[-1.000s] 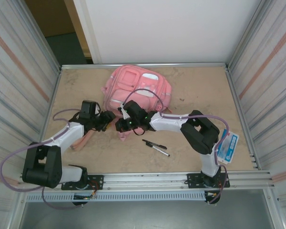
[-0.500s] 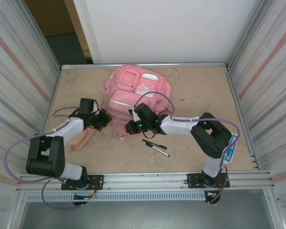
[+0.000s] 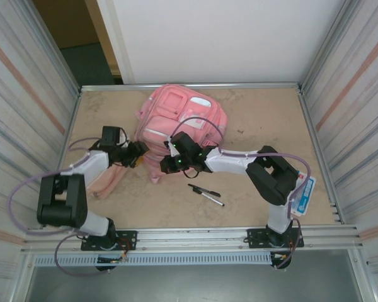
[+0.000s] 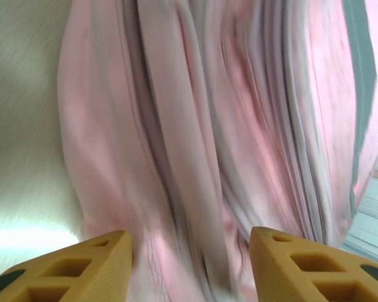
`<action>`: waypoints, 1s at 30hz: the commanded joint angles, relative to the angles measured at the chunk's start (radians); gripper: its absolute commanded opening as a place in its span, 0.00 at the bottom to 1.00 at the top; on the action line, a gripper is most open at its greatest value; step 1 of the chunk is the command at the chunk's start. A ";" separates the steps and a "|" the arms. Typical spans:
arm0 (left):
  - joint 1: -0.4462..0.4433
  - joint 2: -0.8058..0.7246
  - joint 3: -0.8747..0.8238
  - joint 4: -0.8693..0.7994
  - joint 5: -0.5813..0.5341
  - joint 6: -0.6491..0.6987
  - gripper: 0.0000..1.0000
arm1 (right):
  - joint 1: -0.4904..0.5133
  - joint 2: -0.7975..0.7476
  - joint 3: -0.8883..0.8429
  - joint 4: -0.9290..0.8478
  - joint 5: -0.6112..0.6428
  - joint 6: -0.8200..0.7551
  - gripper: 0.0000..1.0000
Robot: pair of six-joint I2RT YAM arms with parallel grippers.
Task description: Pack the student bag
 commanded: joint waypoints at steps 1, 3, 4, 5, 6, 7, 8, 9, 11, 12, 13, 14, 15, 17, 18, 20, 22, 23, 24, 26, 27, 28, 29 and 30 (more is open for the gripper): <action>-0.052 -0.140 -0.058 -0.079 -0.040 -0.043 0.53 | 0.023 0.042 0.101 0.029 -0.072 -0.015 0.00; -0.086 -0.188 -0.092 -0.078 -0.076 -0.089 0.53 | 0.029 0.076 0.137 0.031 -0.088 -0.018 0.00; -0.102 -0.204 -0.105 -0.068 -0.098 -0.109 0.54 | 0.030 0.088 0.152 0.029 -0.095 -0.016 0.00; -0.115 -0.216 -0.119 -0.056 -0.126 -0.127 0.54 | 0.032 0.096 0.164 0.029 -0.099 -0.011 0.00; -0.125 -0.219 -0.129 -0.048 -0.148 -0.143 0.54 | 0.037 0.100 0.167 0.039 -0.098 -0.003 0.00; -0.127 -0.218 -0.132 -0.038 -0.155 -0.152 0.54 | 0.042 0.102 0.164 0.049 -0.099 0.002 0.00; -0.127 -0.210 -0.133 -0.031 -0.163 -0.152 0.53 | 0.046 0.105 0.163 0.055 -0.099 0.004 0.00; -0.127 -0.195 -0.129 -0.033 -0.177 -0.149 0.52 | 0.049 0.105 0.163 0.052 -0.100 0.004 0.00; -0.124 -0.172 -0.119 -0.057 -0.223 -0.151 0.49 | 0.049 0.098 0.161 0.037 -0.099 0.007 0.00; -0.120 -0.163 -0.123 -0.052 -0.240 -0.166 0.45 | 0.049 0.087 0.147 0.034 -0.091 0.008 0.00; -0.113 -0.158 -0.131 -0.037 -0.244 -0.178 0.42 | 0.049 0.072 0.130 0.038 -0.082 0.010 0.00; -0.103 -0.150 -0.141 -0.013 -0.245 -0.191 0.37 | 0.049 0.056 0.108 0.045 -0.075 0.009 0.00; -0.095 -0.145 -0.145 0.004 -0.245 -0.196 0.32 | 0.047 0.045 0.092 0.043 -0.071 0.009 0.00; -0.076 -0.127 -0.138 0.009 -0.242 -0.186 0.20 | 0.040 0.020 0.060 0.022 -0.070 0.002 0.00; -0.068 -0.120 -0.132 0.005 -0.241 -0.177 0.15 | 0.037 0.004 0.043 0.010 -0.066 -0.002 0.00; -0.051 -0.107 -0.117 -0.004 -0.238 -0.146 0.02 | 0.026 -0.040 -0.016 -0.004 -0.049 -0.009 0.00; -0.031 -0.100 -0.105 -0.015 -0.233 -0.112 0.00 | 0.011 -0.077 -0.073 -0.009 -0.041 -0.016 0.00; -0.020 -0.098 -0.099 -0.025 -0.228 -0.094 0.00 | 0.001 -0.095 -0.099 -0.017 -0.042 -0.022 0.00; -0.009 -0.099 -0.096 -0.034 -0.224 -0.087 0.00 | -0.009 -0.106 -0.115 -0.030 -0.044 -0.028 0.00; 0.013 -0.099 -0.095 -0.034 -0.216 -0.072 0.00 | -0.026 -0.138 -0.145 -0.074 -0.031 -0.052 0.00; 0.021 -0.097 -0.091 -0.034 -0.213 -0.064 0.00 | -0.027 -0.152 -0.157 -0.091 -0.018 -0.066 0.00; 0.028 -0.091 -0.082 -0.036 -0.211 -0.050 0.00 | -0.028 -0.164 -0.166 -0.105 -0.006 -0.081 0.00; 0.031 -0.080 -0.070 -0.043 -0.209 -0.031 0.00 | -0.029 -0.170 -0.170 -0.112 -0.007 -0.090 0.00; 0.033 -0.067 -0.056 -0.047 -0.204 -0.016 0.00 | -0.031 -0.171 -0.171 -0.114 -0.013 -0.095 0.00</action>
